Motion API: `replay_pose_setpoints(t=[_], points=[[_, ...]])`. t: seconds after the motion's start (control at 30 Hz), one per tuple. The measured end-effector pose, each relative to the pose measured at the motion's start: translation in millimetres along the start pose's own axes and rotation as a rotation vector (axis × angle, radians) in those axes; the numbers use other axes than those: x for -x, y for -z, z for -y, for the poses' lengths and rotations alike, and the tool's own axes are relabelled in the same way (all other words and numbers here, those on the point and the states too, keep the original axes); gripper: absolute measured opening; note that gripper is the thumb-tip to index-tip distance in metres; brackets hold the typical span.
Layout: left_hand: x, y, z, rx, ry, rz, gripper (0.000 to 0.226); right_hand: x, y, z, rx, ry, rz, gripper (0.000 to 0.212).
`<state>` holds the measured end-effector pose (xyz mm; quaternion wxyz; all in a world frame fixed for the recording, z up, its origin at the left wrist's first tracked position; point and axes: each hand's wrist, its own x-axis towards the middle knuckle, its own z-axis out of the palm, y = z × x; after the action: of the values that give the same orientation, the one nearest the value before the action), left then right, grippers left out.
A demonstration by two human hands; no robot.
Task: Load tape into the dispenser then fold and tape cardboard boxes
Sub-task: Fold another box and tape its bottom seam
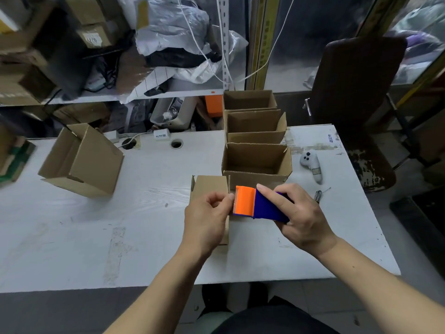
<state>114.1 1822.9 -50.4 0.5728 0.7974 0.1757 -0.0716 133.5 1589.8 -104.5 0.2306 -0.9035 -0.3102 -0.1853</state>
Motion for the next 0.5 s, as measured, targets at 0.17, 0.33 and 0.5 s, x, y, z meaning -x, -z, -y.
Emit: replay_pose_setpoints(t=[0.17, 0.33, 0.5], points=[[-4.3, 8.4, 3.2, -0.043, -0.033, -0.071, 0.018, 5.9, 1.3, -9.4, 0.073, 0.04, 0.04, 0.067], [-18.4, 42.4, 5.0, -0.095, -0.062, -0.123, 0.017, 23.5, 8.3, -34.8, 0.197, 0.034, 0.045, 0.071], [-3.6, 6.3, -4.8, -0.577, -0.535, -0.197, 0.021, 9.2, -14.7, -3.1, 0.41, -0.083, 0.172, 0.068]])
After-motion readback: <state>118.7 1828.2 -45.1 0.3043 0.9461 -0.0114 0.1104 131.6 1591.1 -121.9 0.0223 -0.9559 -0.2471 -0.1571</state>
